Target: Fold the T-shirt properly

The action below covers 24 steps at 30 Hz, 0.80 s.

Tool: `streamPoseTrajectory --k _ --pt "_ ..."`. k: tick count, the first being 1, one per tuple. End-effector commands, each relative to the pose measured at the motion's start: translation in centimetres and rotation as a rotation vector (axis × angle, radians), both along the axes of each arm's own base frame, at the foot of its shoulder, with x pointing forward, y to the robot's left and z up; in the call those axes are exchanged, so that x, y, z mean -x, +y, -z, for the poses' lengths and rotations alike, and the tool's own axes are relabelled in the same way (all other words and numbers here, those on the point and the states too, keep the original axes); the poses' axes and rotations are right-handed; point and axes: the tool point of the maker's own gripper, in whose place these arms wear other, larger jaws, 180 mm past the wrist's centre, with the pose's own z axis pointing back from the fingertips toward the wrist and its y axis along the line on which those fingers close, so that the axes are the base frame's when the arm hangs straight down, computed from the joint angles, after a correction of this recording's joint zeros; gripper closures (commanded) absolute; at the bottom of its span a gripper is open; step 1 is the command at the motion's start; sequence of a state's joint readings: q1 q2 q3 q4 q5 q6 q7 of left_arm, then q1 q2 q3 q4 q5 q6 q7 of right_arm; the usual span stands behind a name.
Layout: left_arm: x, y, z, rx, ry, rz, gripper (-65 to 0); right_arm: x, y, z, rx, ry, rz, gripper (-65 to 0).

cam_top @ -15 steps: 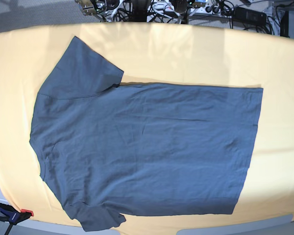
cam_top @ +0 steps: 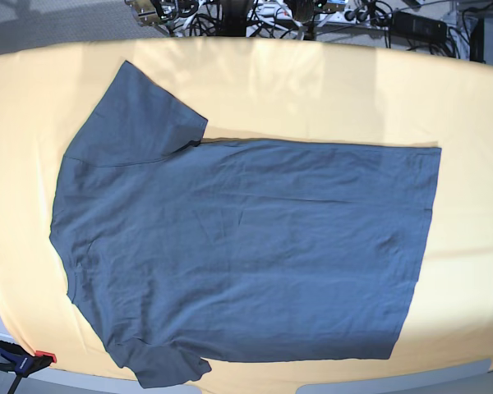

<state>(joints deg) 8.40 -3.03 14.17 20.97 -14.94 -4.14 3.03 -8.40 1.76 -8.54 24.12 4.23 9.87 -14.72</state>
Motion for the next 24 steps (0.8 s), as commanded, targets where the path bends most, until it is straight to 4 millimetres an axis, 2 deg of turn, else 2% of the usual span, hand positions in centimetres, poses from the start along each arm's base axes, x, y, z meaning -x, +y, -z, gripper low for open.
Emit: streamPoseTrajectory --k 1,13,16,19,24 --pt "-0.3 -0.4 -0.1 0.014 -0.009 0.003 0.0 -0.1 0.0 -0.1 0.000 0.004 -0.009 0.0" --pt "-0.1 -0.3 -0.1 0.010 0.007 0.009 0.0 -0.9 -1.0 -0.3 0.041 0.000 -0.114 0.0" --pt "0.2 -0.6 -0.2 0.007 0.028 0.074 0.0 -0.7 -1.7 -0.2 0.051 0.005 -0.115 0.0" --pt "1.6 -0.9 -0.4 0.003 0.073 0.148 0.0 1.0 -1.9 -0.4 0.012 0.059 -0.143 0.0" --pt "5.2 -0.7 -1.4 0.028 0.141 0.166 0.0 6.2 -2.9 -1.0 -0.048 0.154 -0.166 0.0"
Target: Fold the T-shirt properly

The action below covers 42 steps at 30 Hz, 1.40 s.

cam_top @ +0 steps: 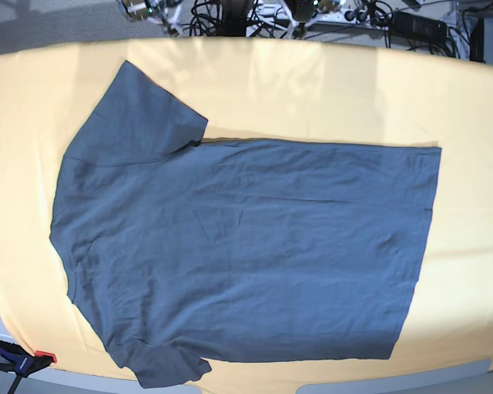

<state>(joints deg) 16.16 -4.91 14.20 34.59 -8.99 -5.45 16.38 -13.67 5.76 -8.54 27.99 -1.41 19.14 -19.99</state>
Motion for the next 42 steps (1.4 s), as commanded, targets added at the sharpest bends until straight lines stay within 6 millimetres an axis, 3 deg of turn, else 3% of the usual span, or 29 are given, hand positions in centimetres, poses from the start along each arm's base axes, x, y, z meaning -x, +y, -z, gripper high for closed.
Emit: streamPoseTrajectory --k 1,5,7,10,14,19,25,31,39,42 --pt "1.5 0.4 -0.4 0.009 0.033 0.000 0.0 1.4 -0.5 -0.3 -0.004 0.034 0.006 0.0" --pt "4.6 1.1 -2.2 0.047 0.090 0.005 0.0 5.1 -2.6 -1.9 0.005 0.115 0.020 0.0" --pt "5.6 1.6 -3.4 0.066 0.088 0.007 0.0 6.1 -4.0 -2.9 0.015 0.112 0.011 0.0" --pt "6.6 2.7 -5.7 0.084 0.066 0.024 0.0 7.2 -4.3 -5.1 -0.028 0.099 -0.007 0.0" --pt "7.6 4.6 -9.8 0.096 0.025 0.128 0.0 8.2 -5.3 -9.3 -0.053 0.072 -0.074 0.0" --pt "7.2 5.9 -15.8 0.093 -0.082 0.340 0.0 7.6 -6.1 -15.5 -0.054 -0.053 -0.186 0.0" --pt "4.4 7.3 -22.0 0.040 -0.224 0.495 0.0 3.2 -7.8 -22.0 0.094 -0.277 -0.317 0.0" --pt "-1.2 8.9 -26.7 -0.041 -0.375 0.502 0.0 -3.6 -10.7 -27.7 0.228 -0.496 -0.306 0.0" --pt "-7.4 9.8 -31.4 -0.121 -0.577 0.494 0.0 -10.4 -14.4 -33.1 0.374 -0.745 -0.322 0.0" --pt "-9.1 11.0 -32.4 -0.189 -0.635 0.519 0.0 -11.5 -15.4 -34.2 0.397 -0.791 -0.347 0.0"
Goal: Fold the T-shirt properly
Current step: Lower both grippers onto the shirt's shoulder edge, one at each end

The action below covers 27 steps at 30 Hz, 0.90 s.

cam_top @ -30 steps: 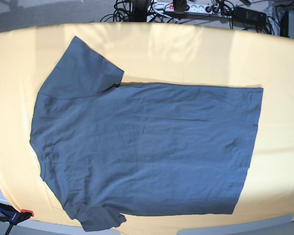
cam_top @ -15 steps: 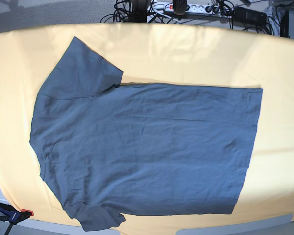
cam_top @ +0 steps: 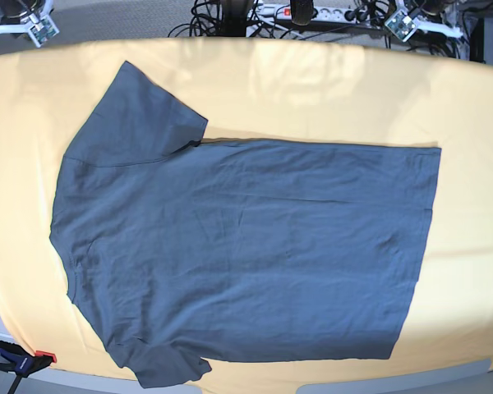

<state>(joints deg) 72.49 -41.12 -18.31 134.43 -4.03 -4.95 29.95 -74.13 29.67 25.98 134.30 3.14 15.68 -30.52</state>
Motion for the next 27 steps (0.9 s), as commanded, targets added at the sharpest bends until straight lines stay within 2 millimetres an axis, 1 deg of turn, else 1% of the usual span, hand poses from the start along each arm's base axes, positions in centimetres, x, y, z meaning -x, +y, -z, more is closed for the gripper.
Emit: streamPoseTrajectory --k 1,2,3,7,9,12,14,16,20,22,23,24,26,27 --pt "-0.7 0.6 -0.6 -0.028 -0.037 0.005 0.0 -0.4 -0.1 -0.7 0.006 -0.022 -0.015 0.0" --pt "-1.5 1.1 -1.0 -0.040 -0.067 0.002 0.0 -0.7 -0.2 -0.9 -0.002 -0.030 -0.015 0.0" --pt "-2.3 1.5 -1.4 -0.047 -0.092 -0.006 0.0 -1.3 -0.1 -1.1 -0.019 -0.049 -0.017 0.0" --pt "-6.0 2.3 -3.0 -0.064 -0.211 -0.008 0.0 -4.5 1.5 -1.9 -0.106 -0.122 -0.079 0.0" --pt "-7.7 2.1 -3.9 -0.068 -0.267 0.028 0.0 -6.0 2.2 -2.5 -0.142 -0.165 -0.104 0.0" --pt "-9.9 1.0 -5.3 -0.051 -0.343 0.123 0.0 -8.0 3.6 -3.5 -0.222 -0.229 -0.126 0.0" --pt "-11.2 1.2 -5.3 -0.060 -0.365 0.177 0.0 -8.9 4.5 -4.0 -0.277 -0.257 -0.146 0.0" --pt "-12.4 1.7 -5.2 -0.074 -0.374 0.236 0.0 -9.5 5.0 -4.4 -0.301 -0.273 -0.161 0.0" --pt "-13.5 3.7 -3.5 -0.121 -0.315 0.425 0.0 -9.7 5.2 -4.5 -0.305 -0.277 -0.168 0.0" --pt "-14.2 4.8 -3.1 -0.109 -0.298 0.500 0.0 -9.7 5.2 -4.5 -0.305 -0.277 -0.167 0.0" --pt "-14.5 5.3 -3.2 -0.101 -0.295 0.533 -3.9 -9.7 5.2 -4.5 -0.305 -0.277 -0.167 0.0" --pt "-14.9 5.8 -3.2 -0.100 -0.292 0.561 -11.5 -9.7 5.2 -4.5 -0.305 -0.277 -0.167 0.0" --pt "-15.8 7.1 -3.4 -0.115 -0.290 0.586 -29.2 -9.7 5.2 -4.5 -0.305 -0.277 -0.167 0.0" --pt "-16.3 7.7 -3.6 -0.121 -0.289 0.587 -35.8 -9.6 5.2 -4.4 -0.306 -0.277 -0.165 0.0"
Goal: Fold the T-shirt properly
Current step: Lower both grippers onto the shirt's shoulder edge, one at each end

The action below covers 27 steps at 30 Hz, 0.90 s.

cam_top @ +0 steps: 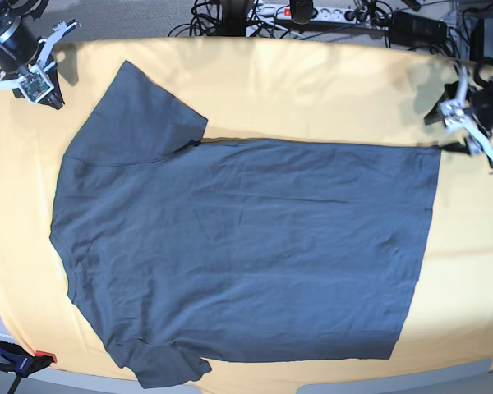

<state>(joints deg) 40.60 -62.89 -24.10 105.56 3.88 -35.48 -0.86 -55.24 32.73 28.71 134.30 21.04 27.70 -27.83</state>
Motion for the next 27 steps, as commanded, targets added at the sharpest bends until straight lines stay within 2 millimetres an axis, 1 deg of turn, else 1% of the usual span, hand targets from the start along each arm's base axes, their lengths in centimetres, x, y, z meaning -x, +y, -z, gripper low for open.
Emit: streamPoseTrajectory --k 1,3,5,9,12,18,23,27 --pt "-1.2 0.4 -1.2 -0.004 -0.029 0.016 -39.3 -0.3 0.2 -0.7 -0.003 -0.023 -0.015 0.0" --pt "-1.7 1.4 -1.2 -0.028 -0.020 0.018 -40.1 -0.3 0.2 -0.7 -0.002 -0.024 -0.015 0.0" --pt "-1.9 2.4 -0.6 -0.078 -0.005 0.032 -40.1 -0.3 0.3 -0.7 -0.011 -0.023 -0.014 0.0" --pt "-2.6 3.2 0.6 -0.170 -0.033 0.105 -40.1 -0.2 0.9 -0.7 -0.064 -0.014 -0.005 0.0" --pt "-2.9 3.6 2.1 -0.232 -0.048 0.141 -40.1 -0.1 0.9 -0.7 -0.068 -0.014 -0.004 0.0" --pt "-3.4 4.1 4.4 -0.297 -0.018 0.187 -40.1 -0.1 0.8 -0.6 -0.062 -0.005 0.000 0.0" --pt "-4.9 4.0 5.0 -0.302 -0.040 0.186 -40.1 -0.1 0.8 -0.6 -0.062 -0.005 0.000 0.0" --pt "-6.2 3.0 5.3 -0.281 -0.059 0.185 -40.1 -0.1 0.8 -0.6 -0.062 -0.005 0.000 0.0"
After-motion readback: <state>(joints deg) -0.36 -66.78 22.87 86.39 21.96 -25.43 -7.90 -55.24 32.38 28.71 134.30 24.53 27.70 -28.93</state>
